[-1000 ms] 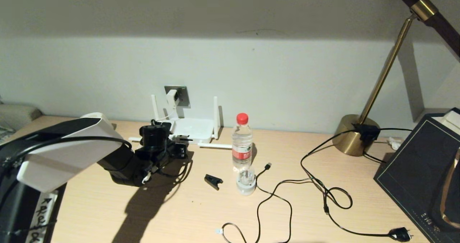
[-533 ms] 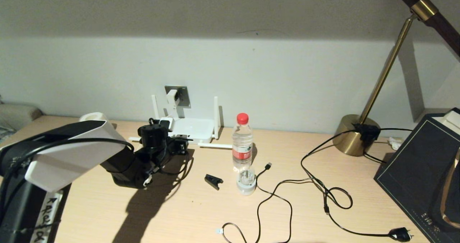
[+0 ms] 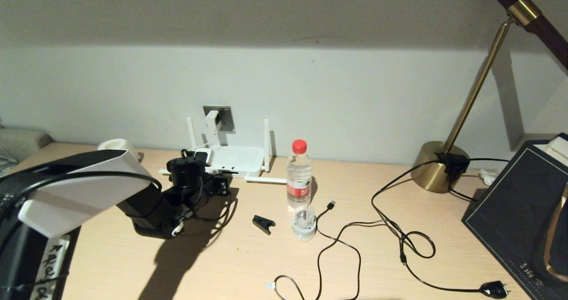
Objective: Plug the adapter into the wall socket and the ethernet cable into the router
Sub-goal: Hand it to the other hand
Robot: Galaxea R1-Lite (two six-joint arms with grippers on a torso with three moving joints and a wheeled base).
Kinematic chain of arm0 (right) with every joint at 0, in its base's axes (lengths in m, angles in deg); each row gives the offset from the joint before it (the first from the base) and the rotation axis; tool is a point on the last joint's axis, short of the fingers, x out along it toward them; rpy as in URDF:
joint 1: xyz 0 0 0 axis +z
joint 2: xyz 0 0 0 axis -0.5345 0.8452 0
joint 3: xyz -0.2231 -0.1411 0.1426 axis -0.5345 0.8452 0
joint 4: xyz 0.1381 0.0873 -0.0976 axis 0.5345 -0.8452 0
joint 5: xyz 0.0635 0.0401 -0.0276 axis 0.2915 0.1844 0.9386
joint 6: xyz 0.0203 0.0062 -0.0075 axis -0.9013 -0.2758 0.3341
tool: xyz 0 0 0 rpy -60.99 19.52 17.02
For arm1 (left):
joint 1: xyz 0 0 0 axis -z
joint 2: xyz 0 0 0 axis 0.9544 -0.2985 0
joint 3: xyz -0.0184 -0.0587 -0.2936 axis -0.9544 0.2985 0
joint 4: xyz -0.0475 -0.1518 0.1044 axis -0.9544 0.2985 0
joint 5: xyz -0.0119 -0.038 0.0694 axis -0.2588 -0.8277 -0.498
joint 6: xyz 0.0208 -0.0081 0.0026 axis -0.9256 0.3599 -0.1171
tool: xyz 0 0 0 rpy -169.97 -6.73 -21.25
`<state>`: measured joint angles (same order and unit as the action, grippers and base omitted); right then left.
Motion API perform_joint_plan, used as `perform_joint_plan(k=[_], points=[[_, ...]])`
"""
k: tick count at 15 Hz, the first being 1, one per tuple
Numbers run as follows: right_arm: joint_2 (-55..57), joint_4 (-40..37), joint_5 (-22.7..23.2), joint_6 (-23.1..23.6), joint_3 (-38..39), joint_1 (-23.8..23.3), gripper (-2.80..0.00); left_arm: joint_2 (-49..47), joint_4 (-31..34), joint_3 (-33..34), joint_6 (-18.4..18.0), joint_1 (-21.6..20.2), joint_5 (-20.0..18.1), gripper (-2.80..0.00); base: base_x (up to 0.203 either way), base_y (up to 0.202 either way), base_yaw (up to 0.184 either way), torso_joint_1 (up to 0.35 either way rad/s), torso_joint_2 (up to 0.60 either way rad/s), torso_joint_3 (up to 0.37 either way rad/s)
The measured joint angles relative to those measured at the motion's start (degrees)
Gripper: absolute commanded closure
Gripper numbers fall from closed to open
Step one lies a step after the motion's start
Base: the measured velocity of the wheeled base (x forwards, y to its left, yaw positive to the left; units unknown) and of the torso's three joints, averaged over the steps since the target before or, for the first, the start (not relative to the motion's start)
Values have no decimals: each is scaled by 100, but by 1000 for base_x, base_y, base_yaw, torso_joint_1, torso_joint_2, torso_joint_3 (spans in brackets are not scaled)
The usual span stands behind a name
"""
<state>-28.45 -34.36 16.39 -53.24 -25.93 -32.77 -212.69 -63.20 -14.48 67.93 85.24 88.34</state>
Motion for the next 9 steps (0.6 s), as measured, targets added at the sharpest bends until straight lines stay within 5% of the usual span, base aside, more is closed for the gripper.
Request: perform_joint_plan(k=[6,9], points=[[0,-2,-2,0,0,0,0,917,-266,1344,-50,99,0,0,0,0,0,0,0,0],[0,-2,-1,-2,0,-3,0,1175,-205,1480,-725,6,-5,0,0,0,0,0,0,0]])
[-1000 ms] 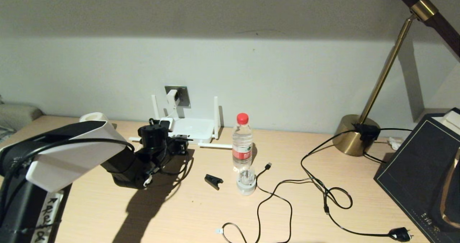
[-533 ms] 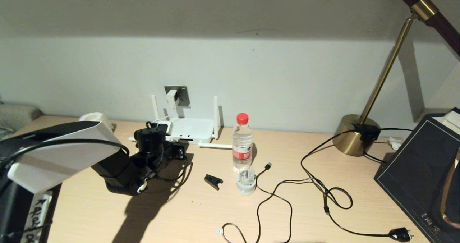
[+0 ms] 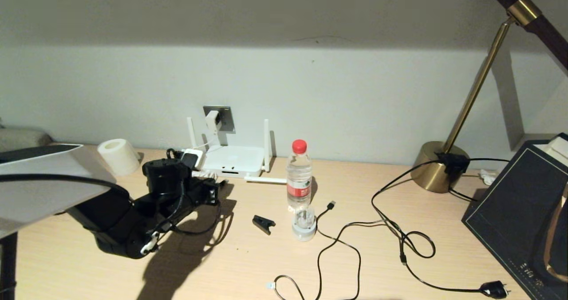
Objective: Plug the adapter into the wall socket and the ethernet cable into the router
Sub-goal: Hand it to the other hand
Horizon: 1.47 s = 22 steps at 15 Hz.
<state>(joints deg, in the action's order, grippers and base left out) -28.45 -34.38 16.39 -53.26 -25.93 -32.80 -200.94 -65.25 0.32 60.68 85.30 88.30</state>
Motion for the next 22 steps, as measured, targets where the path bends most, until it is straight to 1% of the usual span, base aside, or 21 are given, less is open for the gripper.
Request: perform_joint_plan(k=[1,3,4,5,6,8,10,13,15,17,18,20,22], points=[[0,0,-1,2,0,-2,0,6,64,-36,-291,-31,0,0,0,0,0,0,0,0],[0,0,-2,2,0,-2,0,-68,309,-315,-691,-129,-23,0,0,0,0,0,0,0],[0,0,-2,2,0,1,0,-135,497,-546,-949,-227,-105,0,0,0,0,0,0,0],[0,0,-4,2,0,-1,0,-184,762,-726,-1201,-336,-266,0,0,0,0,0,0,0],[0,0,-4,2,0,-2,0,-213,1093,-848,-1344,-413,-476,0,0,0,0,0,0,0],[0,0,-2,2,0,1,0,-213,1788,-1083,-1396,-469,-838,0,0,0,0,0,0,0],[0,0,1,2,0,3,0,-195,2282,-1299,-1464,-506,-1011,0,0,0,0,0,0,0],[0,0,1,2,0,-2,0,-176,2420,-1379,-1814,-512,-1112,0,0,0,0,0,0,0],[0,0,-2,2,0,1,0,-106,2648,-1381,-1920,-504,-1113,0,0,0,0,0,0,0],[0,0,-2,0,0,-2,0,35,3086,-1390,-1933,-497,-1090,0,0,0,0,0,0,0],[0,0,-2,2,0,1,0,84,3164,-1404,-1915,-478,-1090,0,0,0,0,0,0,0],[0,2,-2,1,0,-2,0,135,3164,-1415,-1746,-468,-1092,0,0,0,0,0,0,0],[0,0,-2,3,0,1,0,148,3170,-1424,-1705,-471,-1091,0,0,0,0,0,0,0]])
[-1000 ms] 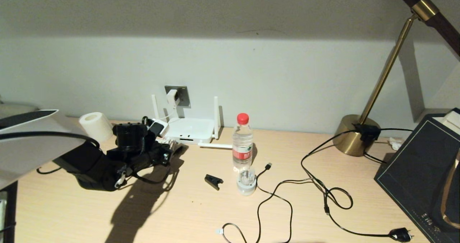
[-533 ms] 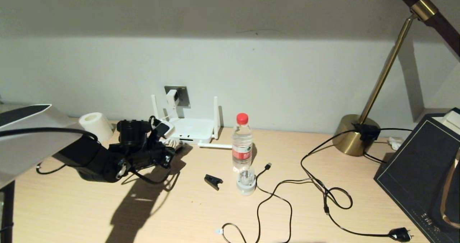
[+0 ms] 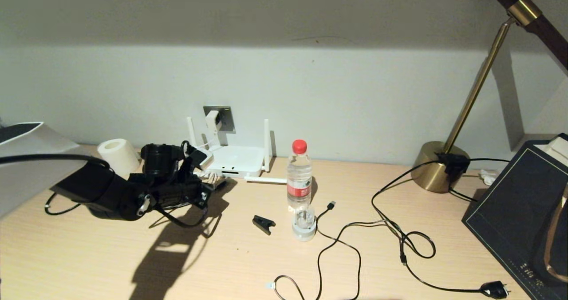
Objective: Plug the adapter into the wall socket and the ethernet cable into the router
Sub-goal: Hand it to the other hand
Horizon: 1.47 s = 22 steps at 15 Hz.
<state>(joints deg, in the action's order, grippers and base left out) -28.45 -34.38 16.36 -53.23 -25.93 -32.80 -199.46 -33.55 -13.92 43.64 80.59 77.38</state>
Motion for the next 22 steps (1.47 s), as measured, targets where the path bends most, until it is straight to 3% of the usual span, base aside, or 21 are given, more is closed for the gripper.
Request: perform_joint_plan(k=[3,7,8,9,14,17,22], points=[[0,0,0,-1,0,-2,0,-49,77,-172,-68,6,-40,0,0,0,0,0,0,0],[0,1,0,-1,0,0,0,-277,172,-393,-715,-68,-177,0,0,0,0,0,0,0],[0,2,0,-1,0,0,0,-298,210,-410,-775,-74,-186,-175,0,0,0,0,0,0],[0,2,0,-4,0,0,0,-308,210,-413,-793,-77,-190,-280,0,0,0,0,0,0],[0,2,0,-1,0,-2,0,-355,220,-536,-820,-79,-203,-280,0,0,0,0,0,0],[0,2,3,-1,0,-2,0,-534,228,-702,-1179,-143,-211,-280,0,0,0,0,0,0],[0,2,0,-1,0,0,0,-738,245,-790,-1468,-244,-333,-280,0,0,0,0,0,0]])
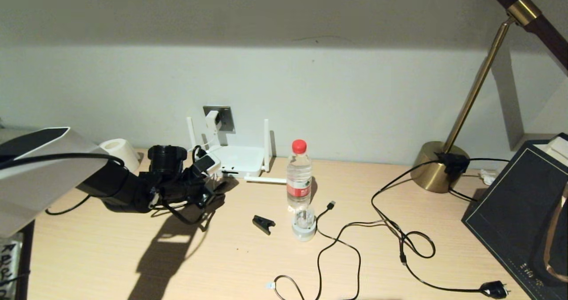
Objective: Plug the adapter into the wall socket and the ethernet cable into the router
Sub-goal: Hand it to the other hand
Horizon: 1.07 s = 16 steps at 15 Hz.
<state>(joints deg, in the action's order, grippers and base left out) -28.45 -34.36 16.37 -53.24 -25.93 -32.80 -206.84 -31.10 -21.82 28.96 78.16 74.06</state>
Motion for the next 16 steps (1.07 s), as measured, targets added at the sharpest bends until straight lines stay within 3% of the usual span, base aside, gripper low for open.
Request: perform_joint_plan(k=[5,6,11,16], points=[[0,0,-2,1,0,2,0,-85,-11,-45,-12,-56,5,-280,0,0,0,0,0,0],[0,0,0,0,0,2,0,-100,-11,-50,-5,-62,-11,0,0,0,0,0,0,0],[0,-1,1,0,0,0,0,-106,328,-31,407,-121,-332,0,0,0,0,0,0,0],[0,0,0,0,0,2,0,-5,697,38,456,-211,-564,0,0,0,0,0,0,0]])
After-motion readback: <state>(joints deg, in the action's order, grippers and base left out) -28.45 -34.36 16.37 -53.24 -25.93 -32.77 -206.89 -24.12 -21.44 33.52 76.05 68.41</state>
